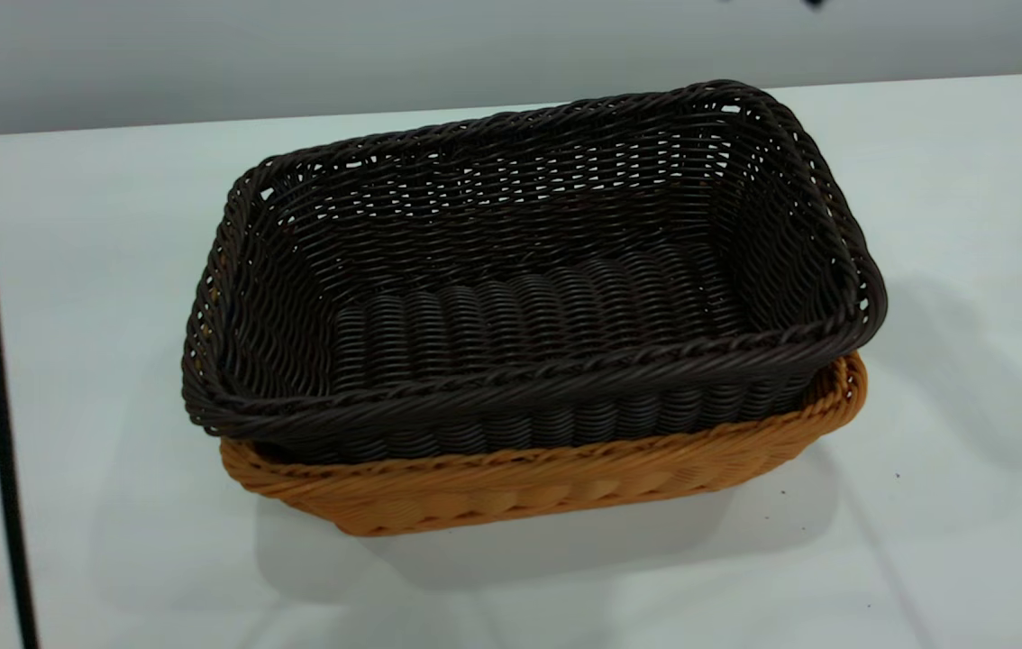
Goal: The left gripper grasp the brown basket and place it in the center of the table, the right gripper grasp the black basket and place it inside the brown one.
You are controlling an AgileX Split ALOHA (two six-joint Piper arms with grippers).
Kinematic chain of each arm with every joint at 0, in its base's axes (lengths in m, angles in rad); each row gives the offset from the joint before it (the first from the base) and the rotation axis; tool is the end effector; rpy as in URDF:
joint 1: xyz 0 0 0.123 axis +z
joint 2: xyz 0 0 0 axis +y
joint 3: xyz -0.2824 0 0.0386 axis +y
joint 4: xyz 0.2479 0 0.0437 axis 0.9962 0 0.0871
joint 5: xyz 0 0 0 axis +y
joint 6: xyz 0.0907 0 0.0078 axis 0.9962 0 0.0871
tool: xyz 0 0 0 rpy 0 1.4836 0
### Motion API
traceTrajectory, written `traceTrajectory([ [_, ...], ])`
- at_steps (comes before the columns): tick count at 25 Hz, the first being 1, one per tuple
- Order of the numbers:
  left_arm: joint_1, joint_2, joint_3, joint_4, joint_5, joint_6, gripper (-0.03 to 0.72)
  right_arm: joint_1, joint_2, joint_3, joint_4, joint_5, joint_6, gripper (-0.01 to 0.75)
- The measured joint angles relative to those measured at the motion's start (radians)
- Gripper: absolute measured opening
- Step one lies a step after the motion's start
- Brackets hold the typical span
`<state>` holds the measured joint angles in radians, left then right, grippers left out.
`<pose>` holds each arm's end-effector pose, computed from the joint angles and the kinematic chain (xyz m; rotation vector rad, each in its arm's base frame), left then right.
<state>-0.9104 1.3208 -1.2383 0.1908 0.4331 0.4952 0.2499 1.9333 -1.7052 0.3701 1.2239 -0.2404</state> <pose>0.1903 -0.2332 0.3921 1.3775 1.4384 -0.0766 0.3866 0.1307 0.2765 -0.5740 2.8353 0.5292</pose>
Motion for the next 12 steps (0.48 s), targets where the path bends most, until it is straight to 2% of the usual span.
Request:
traceTrajectory([
  [3, 0.0, -0.019, 0.0, 0.036, -0.002, -0.02, 0.417, 0.0, -0.038, -0.01, 0.014, 0.001, -0.013, 0.338],
  [6, 0.0, -0.049, 0.0, 0.035, -0.002, -0.066, 0.267, 0.0, -0.073, -0.01, 0.034, 0.001, -0.017, 0.166],
  [8, 0.0, -0.073, 0.0, 0.035, -0.002, -0.087, 0.132, 0.0, -0.099, -0.009, 0.055, 0.001, -0.022, 0.055],
  [10, 0.0, -0.097, 0.0, 0.035, -0.002, -0.087, 0.044, 0.0, -0.125, -0.008, 0.082, 0.0, -0.047, 0.018],
  [12, 0.0, -0.119, 0.0, 0.035, 0.003, -0.098, 0.013, 0.0, -0.155, -0.008, 0.11, 0.001, -0.073, 0.005],
])
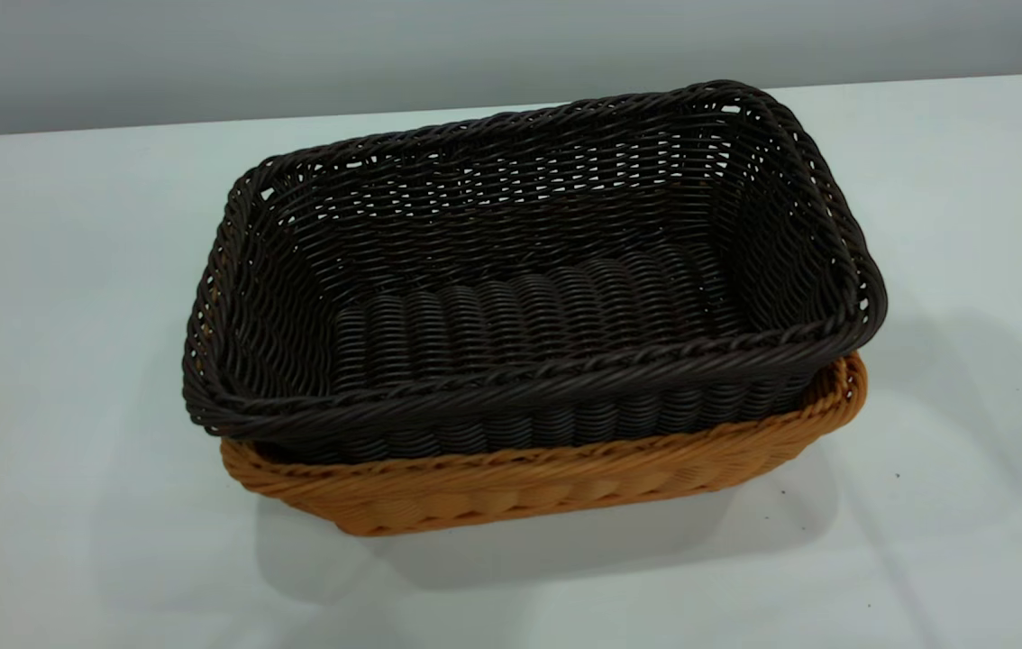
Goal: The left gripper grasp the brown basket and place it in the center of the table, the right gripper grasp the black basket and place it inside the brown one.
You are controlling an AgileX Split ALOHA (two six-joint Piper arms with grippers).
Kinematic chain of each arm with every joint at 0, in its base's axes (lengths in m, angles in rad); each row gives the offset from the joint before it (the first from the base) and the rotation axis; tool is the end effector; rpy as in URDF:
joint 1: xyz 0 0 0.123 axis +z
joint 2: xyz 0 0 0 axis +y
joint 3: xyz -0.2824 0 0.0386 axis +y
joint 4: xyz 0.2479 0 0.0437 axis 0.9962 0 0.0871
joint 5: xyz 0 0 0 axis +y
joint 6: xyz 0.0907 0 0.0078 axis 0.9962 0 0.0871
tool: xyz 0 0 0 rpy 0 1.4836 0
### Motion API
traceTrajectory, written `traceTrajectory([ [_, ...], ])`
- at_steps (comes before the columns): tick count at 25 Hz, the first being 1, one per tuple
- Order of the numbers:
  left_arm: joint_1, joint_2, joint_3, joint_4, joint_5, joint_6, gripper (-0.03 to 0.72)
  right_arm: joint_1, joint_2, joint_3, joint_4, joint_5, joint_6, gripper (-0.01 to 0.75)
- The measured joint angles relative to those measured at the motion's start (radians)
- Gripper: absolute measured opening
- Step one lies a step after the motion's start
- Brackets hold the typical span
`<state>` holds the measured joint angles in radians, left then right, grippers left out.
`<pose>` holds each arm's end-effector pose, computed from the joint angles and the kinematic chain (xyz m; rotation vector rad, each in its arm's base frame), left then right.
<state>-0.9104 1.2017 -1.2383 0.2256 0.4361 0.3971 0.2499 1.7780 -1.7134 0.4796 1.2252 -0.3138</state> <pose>0.1704 -0.2054 0.4259 1.2377 1.4069 -0.1238 0.3570 0.1319 0.3437 -0.6451 2.6146 0.6442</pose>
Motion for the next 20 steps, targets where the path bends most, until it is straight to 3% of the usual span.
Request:
traceTrajectory([
  [5, 0.0, -0.055, 0.027, 0.006, 0.076, -0.049, 0.001, 0.012, -0.109, 0.001, 0.006, -0.017, -0.019, 0.001],
  [9, 0.0, -0.113, 0.054, 0.064, 0.091, -0.128, 0.0, 0.034, -0.232, 0.008, -0.012, -0.143, -0.041, 0.001],
  [13, 0.0, -0.17, 0.098, 0.184, 0.139, -0.257, -0.001, 0.103, -0.364, 0.029, -0.084, -0.274, -0.075, 0.001],
  [20, 0.0, -0.292, 0.215, 0.371, 0.229, -0.469, -0.001, 0.183, -0.595, 0.152, -0.278, -0.473, -0.038, 0.001],
])
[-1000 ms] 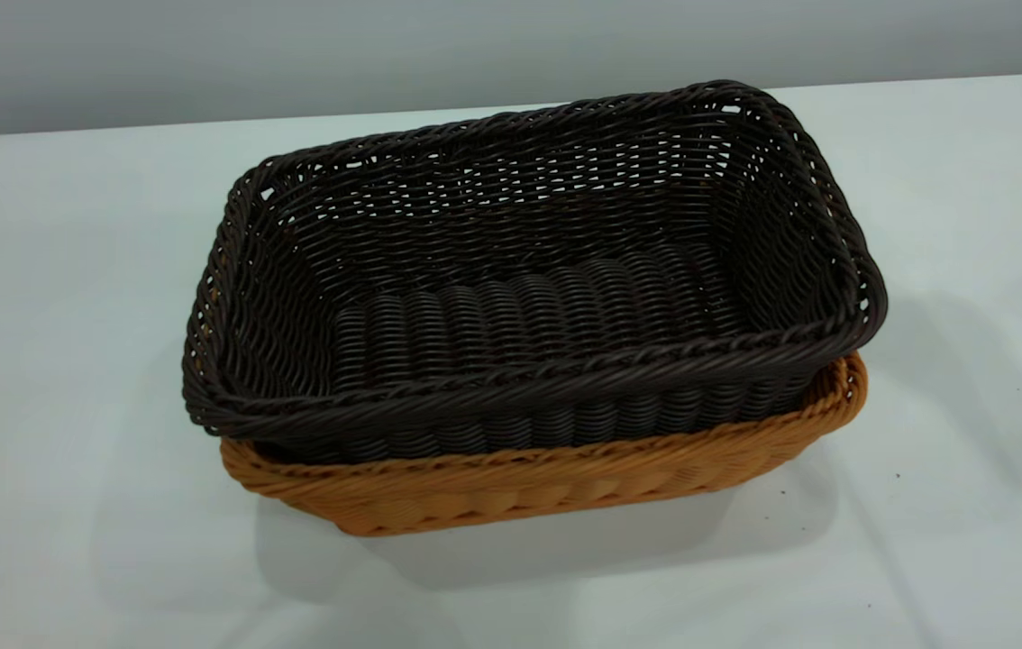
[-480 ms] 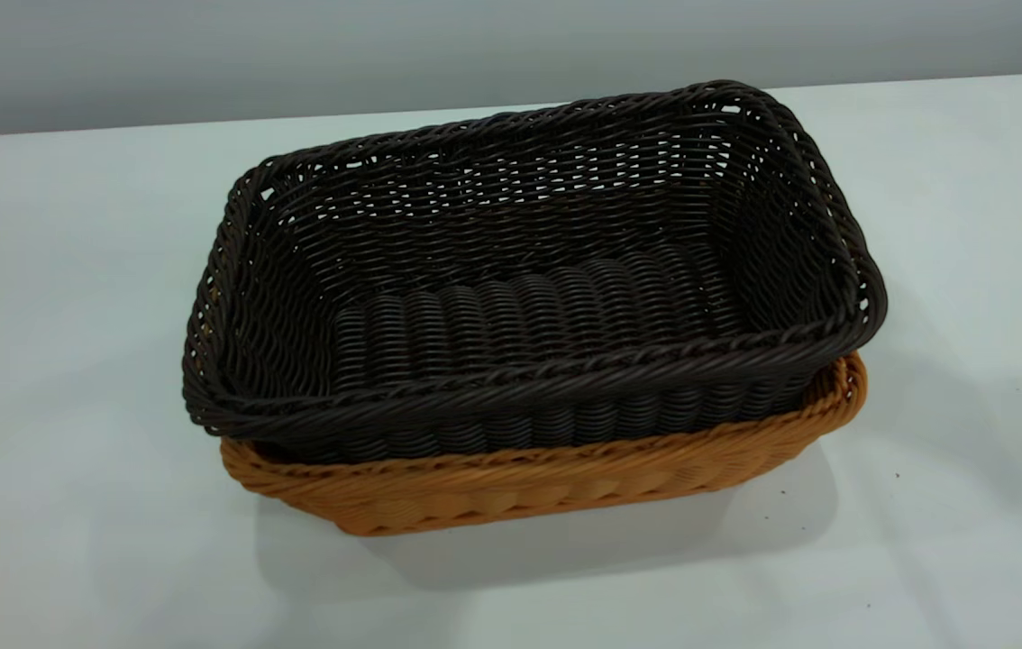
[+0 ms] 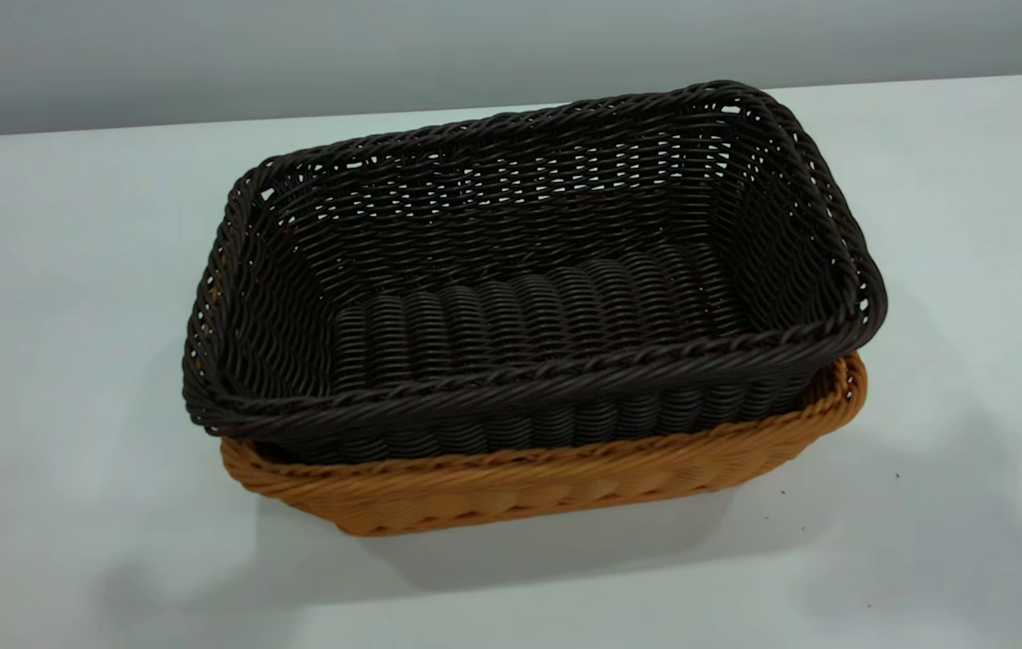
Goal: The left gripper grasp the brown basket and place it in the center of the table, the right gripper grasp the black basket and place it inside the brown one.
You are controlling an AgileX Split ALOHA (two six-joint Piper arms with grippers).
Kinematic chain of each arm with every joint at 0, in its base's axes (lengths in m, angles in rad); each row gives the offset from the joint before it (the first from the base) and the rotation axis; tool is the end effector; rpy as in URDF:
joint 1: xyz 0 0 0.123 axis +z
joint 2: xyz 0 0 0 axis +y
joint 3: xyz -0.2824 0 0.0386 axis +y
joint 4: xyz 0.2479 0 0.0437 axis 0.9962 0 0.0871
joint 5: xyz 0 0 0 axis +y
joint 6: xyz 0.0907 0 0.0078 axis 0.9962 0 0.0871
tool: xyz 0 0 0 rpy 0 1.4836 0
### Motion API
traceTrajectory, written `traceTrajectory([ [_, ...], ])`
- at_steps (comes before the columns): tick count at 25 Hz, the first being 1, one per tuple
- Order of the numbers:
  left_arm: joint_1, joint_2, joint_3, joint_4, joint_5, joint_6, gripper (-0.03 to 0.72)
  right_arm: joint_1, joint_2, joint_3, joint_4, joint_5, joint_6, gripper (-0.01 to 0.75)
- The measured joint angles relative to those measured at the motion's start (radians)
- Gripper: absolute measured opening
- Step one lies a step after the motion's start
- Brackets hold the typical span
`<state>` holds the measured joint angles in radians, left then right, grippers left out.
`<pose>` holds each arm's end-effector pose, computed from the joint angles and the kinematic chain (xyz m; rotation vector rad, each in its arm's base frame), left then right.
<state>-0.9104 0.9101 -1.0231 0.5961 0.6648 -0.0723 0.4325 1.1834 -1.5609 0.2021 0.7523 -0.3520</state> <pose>0.1341 -0.1212 0.4096 0.9933 1.6452 0.0141 0.2037 0.1078 0.5062 -0.6708 1.7296 0.2866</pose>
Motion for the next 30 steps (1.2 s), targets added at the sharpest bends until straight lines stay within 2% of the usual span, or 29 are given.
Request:
traceTrajectory([
  [6, 0.0, -0.106, 0.046, 0.051, 0.145, -0.062, -0.001, 0.0, -0.205, 0.202, -0.116, -0.064, -0.002, 0.001],
  [10, 0.0, -0.164, 0.109, -0.018, 0.218, -0.063, -0.001, 0.0, -0.362, 0.364, -0.11, -0.044, 0.053, 0.001],
  [14, 0.0, -0.216, 0.198, -0.085, 0.23, -0.072, -0.001, -0.003, -0.532, 0.53, -0.145, -0.028, 0.112, 0.001],
  [18, 0.0, -0.258, 0.274, -0.182, 0.239, -0.112, -0.001, -0.003, -0.697, 0.675, -0.158, 0.027, 0.191, 0.001],
  [25, 0.0, -0.28, 0.341, -0.349, 0.266, -0.074, -0.001, -0.003, -0.933, 0.871, -0.165, 0.19, 0.298, 0.001],
  [30, 0.0, -0.294, 0.341, -0.392, 0.29, -0.049, -0.001, -0.003, -1.069, 0.982, -0.174, 0.249, 0.367, 0.001],
])
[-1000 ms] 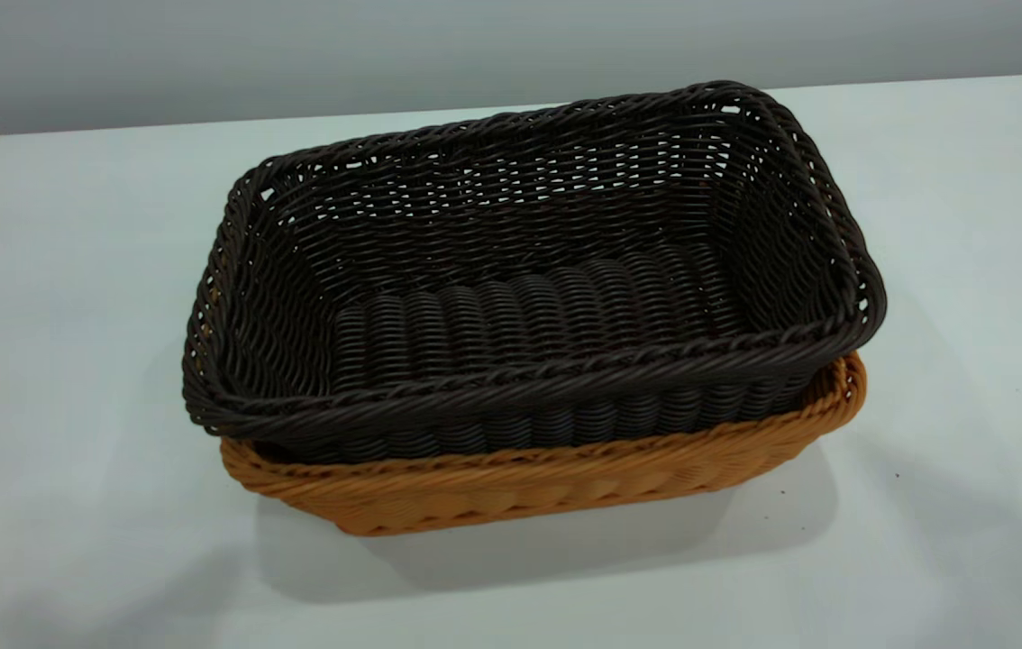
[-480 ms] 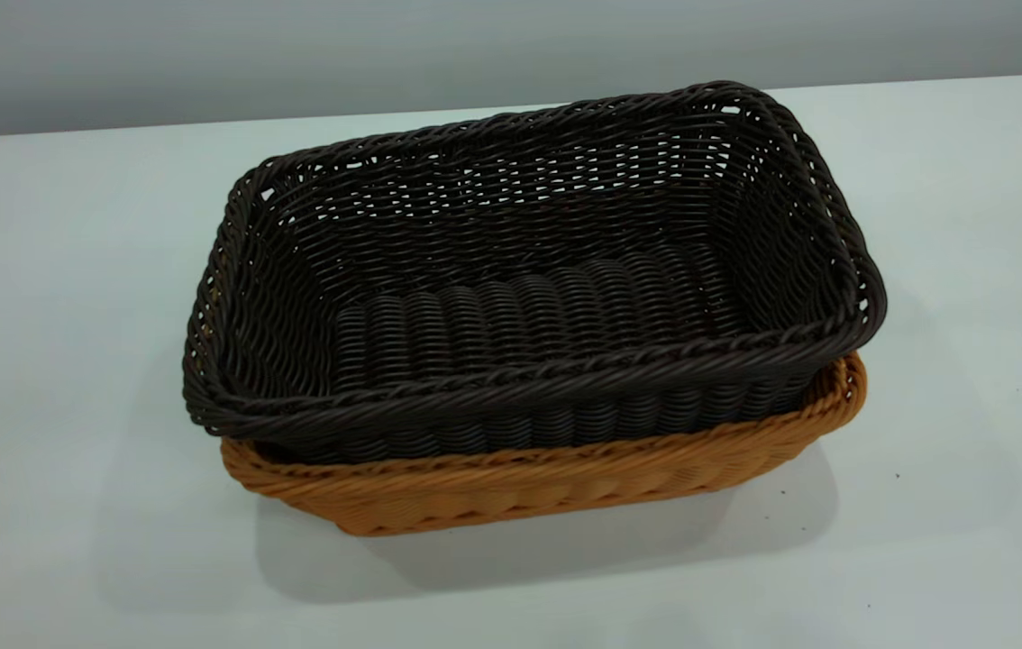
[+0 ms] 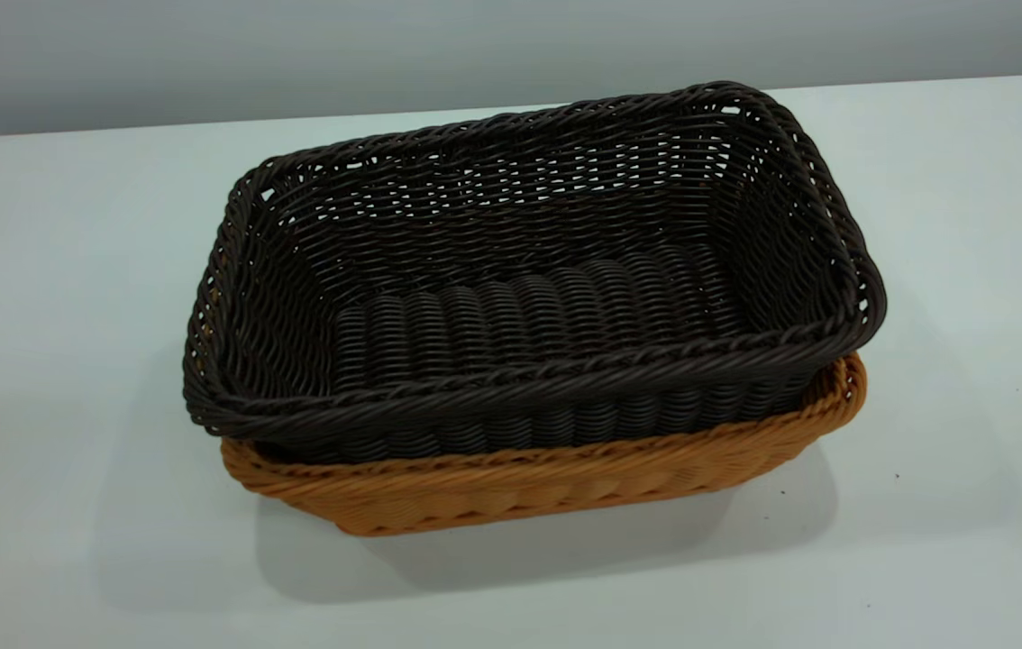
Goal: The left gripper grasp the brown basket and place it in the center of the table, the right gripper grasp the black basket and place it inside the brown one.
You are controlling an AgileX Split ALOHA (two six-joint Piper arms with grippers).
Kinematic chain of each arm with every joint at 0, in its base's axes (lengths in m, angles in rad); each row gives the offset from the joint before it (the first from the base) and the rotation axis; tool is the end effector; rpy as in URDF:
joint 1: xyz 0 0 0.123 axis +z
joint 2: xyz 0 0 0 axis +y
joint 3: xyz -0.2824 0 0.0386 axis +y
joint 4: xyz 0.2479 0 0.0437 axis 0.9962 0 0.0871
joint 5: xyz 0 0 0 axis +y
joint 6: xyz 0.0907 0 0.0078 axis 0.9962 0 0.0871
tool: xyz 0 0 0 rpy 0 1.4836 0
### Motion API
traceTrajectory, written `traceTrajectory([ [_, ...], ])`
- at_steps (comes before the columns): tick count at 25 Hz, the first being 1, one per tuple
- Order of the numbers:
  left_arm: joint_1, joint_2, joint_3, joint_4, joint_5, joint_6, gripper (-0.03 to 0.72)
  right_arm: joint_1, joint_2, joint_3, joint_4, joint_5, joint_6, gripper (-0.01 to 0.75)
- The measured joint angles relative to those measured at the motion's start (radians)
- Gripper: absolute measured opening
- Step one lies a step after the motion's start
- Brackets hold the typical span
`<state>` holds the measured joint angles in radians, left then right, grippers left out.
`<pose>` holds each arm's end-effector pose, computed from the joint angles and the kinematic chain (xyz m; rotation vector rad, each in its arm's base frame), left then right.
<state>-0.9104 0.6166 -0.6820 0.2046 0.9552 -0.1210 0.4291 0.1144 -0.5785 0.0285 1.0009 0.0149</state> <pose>0.0729 -0.0692 0.3136 0.9639 2.1578 -0.2494 0.0063 0.0053 0.3040 -0.4180 1.9909 0.3146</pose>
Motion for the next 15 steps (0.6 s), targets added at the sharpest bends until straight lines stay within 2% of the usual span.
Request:
traceTrajectory([
  [6, 0.0, -0.044, 0.0, -0.036, 0.104, 0.003, -0.001, 0.0, -0.115, 0.075, -0.003, 0.044, 0.027, 0.001],
  [10, 0.0, -0.092, 0.005, -0.078, 0.107, 0.003, -0.001, 0.0, -0.116, 0.075, -0.016, 0.099, 0.025, 0.001],
  [15, 0.0, -0.159, 0.107, -0.119, 0.117, 0.004, -0.001, 0.0, -0.115, 0.075, -0.009, 0.09, 0.014, 0.0],
])
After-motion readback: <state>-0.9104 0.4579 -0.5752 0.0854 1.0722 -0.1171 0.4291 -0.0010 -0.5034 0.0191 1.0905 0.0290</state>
